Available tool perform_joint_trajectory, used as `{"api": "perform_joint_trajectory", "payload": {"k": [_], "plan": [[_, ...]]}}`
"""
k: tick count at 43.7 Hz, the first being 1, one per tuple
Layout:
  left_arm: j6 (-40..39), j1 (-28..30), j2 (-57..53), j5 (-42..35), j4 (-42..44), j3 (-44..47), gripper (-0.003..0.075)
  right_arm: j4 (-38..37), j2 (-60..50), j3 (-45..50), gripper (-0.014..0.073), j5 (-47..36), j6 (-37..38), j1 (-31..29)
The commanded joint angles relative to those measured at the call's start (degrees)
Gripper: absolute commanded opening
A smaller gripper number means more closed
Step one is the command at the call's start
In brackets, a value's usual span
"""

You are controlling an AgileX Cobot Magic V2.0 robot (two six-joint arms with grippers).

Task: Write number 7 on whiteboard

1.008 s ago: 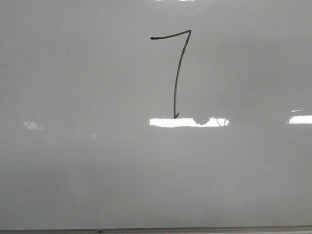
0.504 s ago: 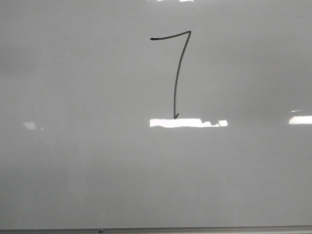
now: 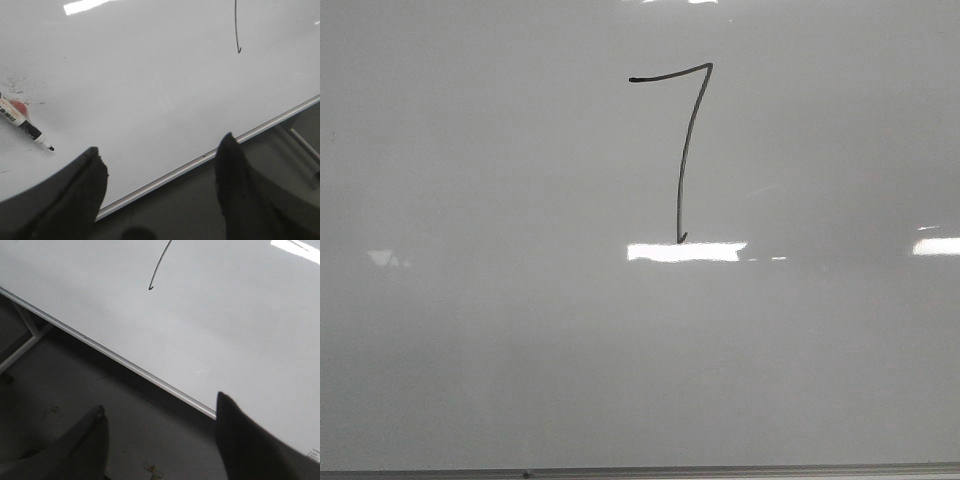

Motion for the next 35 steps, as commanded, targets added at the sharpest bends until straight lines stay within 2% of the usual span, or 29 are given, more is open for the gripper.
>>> {"api": "perform_joint_trajectory", "payload": {"k": [1, 8, 12, 13, 35], "plan": [[-0.6, -0.5, 0.3, -4.5, -0.5, -1.3, 0.0301, -0.2, 0.7, -1.4, 0.0332, -3.1, 0.0, -0.5], [-0.6, -0.5, 0.3, -5.2, -0.5, -1.3, 0.009, -0.2, 0.7, -1.4, 0.0043, -2.5, 0.0, -0.5], [-0.6, -0.5, 0.3, -6.4, -0.5, -1.3, -0.0001, -0.2, 0.7, -1.4, -0.0074, -2.1, 0.0, -0.5], [-0.6, -0.5, 0.3, -6.7, -0.5, -1.3, -0.0022, -0.2, 0.7, -1.4, -0.0066, -2.1, 0.0, -0.5], [-0.6, -0.5, 0.3, -6.5, -0.5, -1.3, -0.002, -0.2, 0.7, -1.4, -0.0067, -2.1, 0.0, -0.5]]}}
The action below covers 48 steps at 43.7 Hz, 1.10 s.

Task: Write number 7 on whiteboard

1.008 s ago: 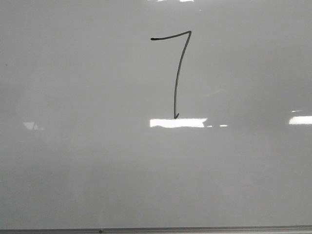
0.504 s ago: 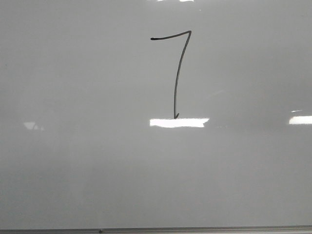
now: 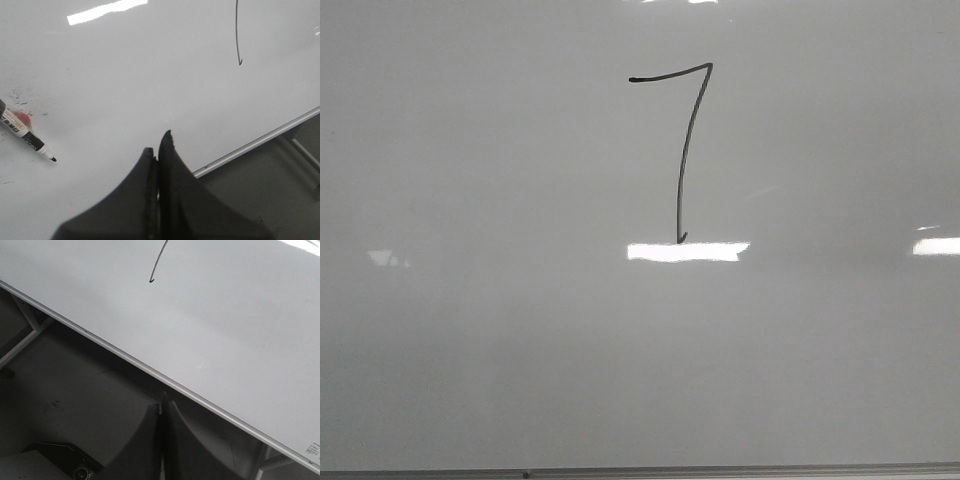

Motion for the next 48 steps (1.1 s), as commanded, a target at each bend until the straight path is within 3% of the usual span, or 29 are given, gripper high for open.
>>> {"api": "perform_joint_trajectory", "payload": {"k": [1, 10, 19, 28, 36, 41, 48], "plan": [[-0.6, -0.5, 0.2, -4.3, -0.5, -1.3, -0.002, -0.1, 0.7, -1.4, -0.0067, -3.4, 0.0, -0.5], [-0.6, 2.3, -5.7, -8.7, 0.2, 3.5, -0.002, -0.1, 0.7, -1.4, -0.0067, -3.4, 0.0, -0.5], [-0.6, 12.0, -17.0, -21.6, 1.1, 15.5, -0.002, -0.1, 0.7, -1.4, -0.0067, -3.4, 0.0, -0.5], [-0.6, 19.5, -23.2, -27.7, 0.5, 27.2, -0.002, -0.1, 0.7, -1.4, -0.0067, -3.4, 0.0, -0.5], [-1.9, 20.4, -26.8, -35.5, 1.2, 34.8, -0.0021, -0.1, 0.7, -1.4, -0.0067, -3.4, 0.0, -0.5], [-8.7, 20.5, -26.6, -38.7, 5.9, 37.5, -0.0021, -0.1, 0.7, -1.4, -0.0067, -3.3, 0.0, -0.5], [-9.1, 20.5, -26.6, -44.3, 7.2, 40.4, -0.0021, -0.1, 0.7, -1.4, -0.0067, -3.3, 0.0, -0.5]]}}
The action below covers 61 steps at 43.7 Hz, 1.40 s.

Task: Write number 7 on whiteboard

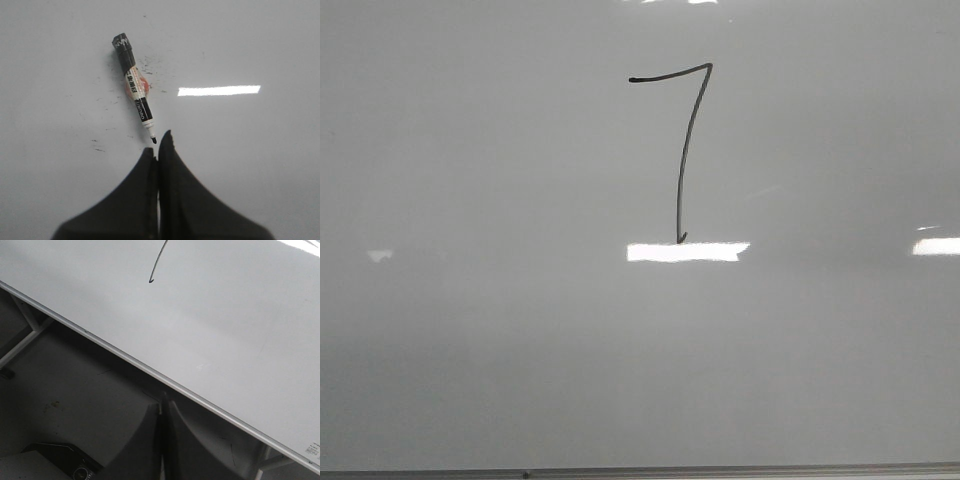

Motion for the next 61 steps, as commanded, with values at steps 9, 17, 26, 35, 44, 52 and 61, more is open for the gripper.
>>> {"api": "perform_joint_trajectory", "payload": {"k": [9, 17, 26, 35, 44, 52, 61], "plan": [[-1.5, 0.0, -0.9, -16.3, 0.8, 2.8, -0.0021, -0.1, 0.9, -1.4, -0.0067, -3.4, 0.0, -0.5], [-1.5, 0.0, -0.9, -18.5, 0.8, 2.8, -0.002, -0.1, 0.9, -1.4, -0.0067, -3.4, 0.0, -0.5], [-1.5, 0.0, -0.9, -18.5, 0.8, 2.8, -0.002, -0.1, 0.9, -1.4, -0.0067, -3.4, 0.0, -0.5], [-1.5, 0.0, -0.9, -18.5, 0.8, 2.8, -0.002, -0.1, 0.9, -1.4, -0.0067, -3.4, 0.0, -0.5], [-1.5, 0.0, -0.9, -18.5, 0.8, 2.8, -0.002, -0.1, 0.9, -1.4, -0.0067, -3.4, 0.0, -0.5], [-1.5, 0.0, -0.9, -18.5, 0.8, 2.8, -0.002, -0.1, 0.9, -1.4, -0.0067, -3.5, 0.0, -0.5], [-1.5, 0.0, -0.9, -18.5, 0.8, 2.8, -0.0021, -2.9, -3.2, 3.9, -0.0067, -11.6, 0.0, -6.5]]}}
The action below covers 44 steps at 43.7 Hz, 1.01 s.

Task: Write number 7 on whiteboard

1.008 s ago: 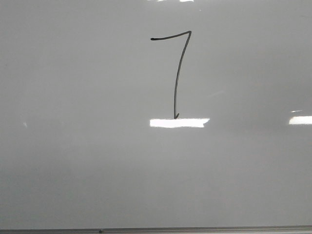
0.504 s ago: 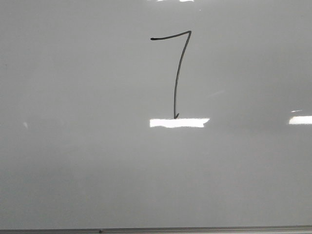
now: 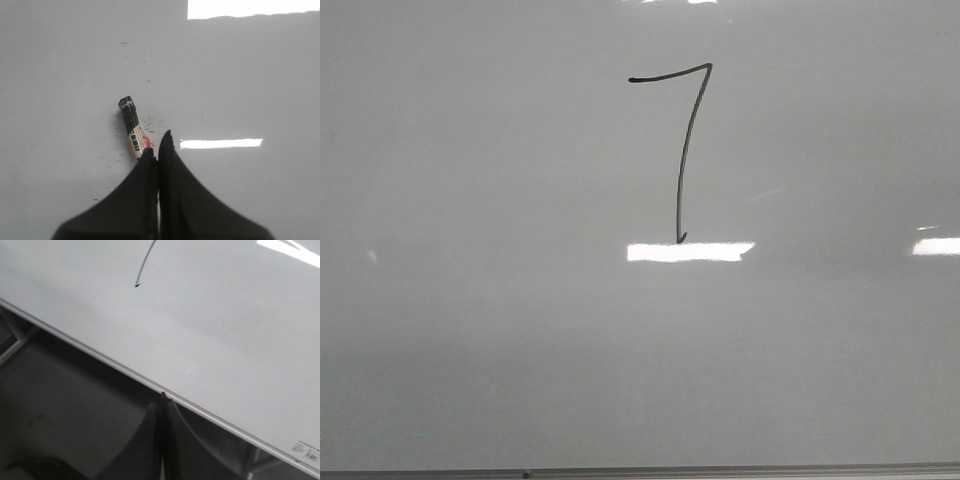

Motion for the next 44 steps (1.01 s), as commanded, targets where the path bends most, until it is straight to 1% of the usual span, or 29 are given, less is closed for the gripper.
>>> {"api": "perform_joint_trajectory", "payload": {"k": [1, 7, 9, 16, 20, 28, 37, 44], "plan": [[-0.4, 0.0, -0.9, -5.2, 0.1, 0.7, -0.002, -1.6, -1.8, 2.9, -0.0067, -10.6, 0.0, -4.2], [-0.4, 0.0, -0.9, -5.2, 0.1, 0.7, -0.002, -1.6, -6.7, 12.9, -0.0067, -24.5, 0.0, -9.9], [-0.4, 0.0, -0.9, -5.2, 0.1, 0.7, -0.002, -1.6, -8.5, 16.9, -0.0067, -30.5, 0.0, -11.8], [-0.4, 0.0, -0.9, -5.2, 0.1, 0.7, -0.0021, -1.6, -13.1, 29.4, -0.0067, -45.1, 0.0, -15.4], [-0.4, 0.0, -0.9, -5.2, 0.1, 0.7, -0.002, -1.6, -15.4, 34.7, -0.0067, -51.1, 0.0, -16.9], [-0.4, 0.0, -0.9, -5.2, 0.1, 0.7, -0.0021, -1.6, -18.1, 43.1, -0.0067, -59.3, 0.0, -19.5], [-0.4, 0.0, -0.9, -5.2, 0.1, 0.7, -0.0021, -1.6, -18.1, 49.2, -0.0067, -68.4, 0.0, -20.0], [-0.4, 0.0, -0.9, -5.2, 0.1, 0.7, -0.002, -1.6, -18.1, 49.4, -0.0067, -68.2, 0.0, -20.0]]}}
